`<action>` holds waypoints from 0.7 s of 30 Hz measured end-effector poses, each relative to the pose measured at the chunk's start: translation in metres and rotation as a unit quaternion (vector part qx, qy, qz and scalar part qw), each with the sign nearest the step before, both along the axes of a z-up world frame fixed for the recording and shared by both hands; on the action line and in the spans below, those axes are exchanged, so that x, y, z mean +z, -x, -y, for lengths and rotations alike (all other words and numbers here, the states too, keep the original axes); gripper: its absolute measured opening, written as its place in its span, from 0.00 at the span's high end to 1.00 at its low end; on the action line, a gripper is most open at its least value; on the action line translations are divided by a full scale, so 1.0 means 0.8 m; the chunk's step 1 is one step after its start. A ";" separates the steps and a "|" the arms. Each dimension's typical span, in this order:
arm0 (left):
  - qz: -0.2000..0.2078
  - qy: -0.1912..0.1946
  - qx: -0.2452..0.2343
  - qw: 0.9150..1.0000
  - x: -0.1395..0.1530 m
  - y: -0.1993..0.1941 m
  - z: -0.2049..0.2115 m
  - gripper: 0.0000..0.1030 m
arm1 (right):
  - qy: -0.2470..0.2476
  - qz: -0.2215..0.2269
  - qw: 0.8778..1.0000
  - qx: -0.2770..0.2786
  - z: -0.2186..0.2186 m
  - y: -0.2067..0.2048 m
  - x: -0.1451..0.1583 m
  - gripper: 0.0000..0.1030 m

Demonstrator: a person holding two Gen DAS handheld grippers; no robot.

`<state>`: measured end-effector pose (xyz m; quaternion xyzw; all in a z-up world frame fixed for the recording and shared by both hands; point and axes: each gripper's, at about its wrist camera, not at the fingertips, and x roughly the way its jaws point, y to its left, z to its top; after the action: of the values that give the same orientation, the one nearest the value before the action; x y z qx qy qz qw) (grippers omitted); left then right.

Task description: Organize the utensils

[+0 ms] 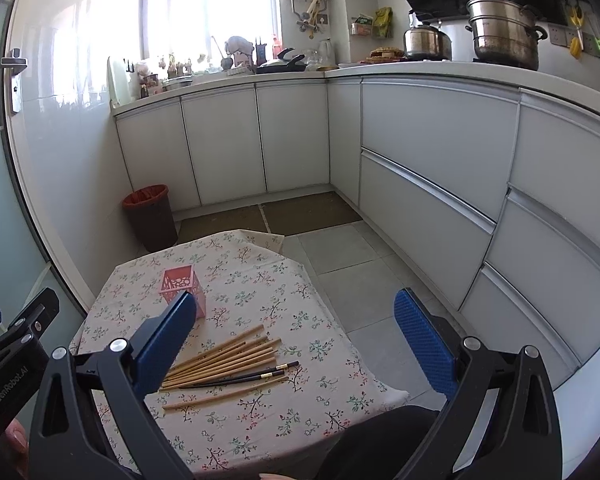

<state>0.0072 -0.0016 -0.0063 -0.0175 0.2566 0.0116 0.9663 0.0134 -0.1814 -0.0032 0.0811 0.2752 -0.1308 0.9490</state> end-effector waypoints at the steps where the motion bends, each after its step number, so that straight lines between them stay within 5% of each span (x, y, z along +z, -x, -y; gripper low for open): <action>1: -0.001 0.000 0.000 1.000 0.000 0.000 0.000 0.07 | -0.001 0.000 1.000 0.000 0.000 0.000 -0.001 0.06; 21: -0.012 0.000 -0.002 1.000 -0.005 -0.003 0.004 0.07 | -0.014 -0.009 1.000 -0.001 0.003 -0.002 -0.008 0.06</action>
<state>0.0095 -0.0048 -0.0104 -0.0168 0.2680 0.0102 0.9632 0.0151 -0.1835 -0.0096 0.0938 0.2857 -0.1282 0.9451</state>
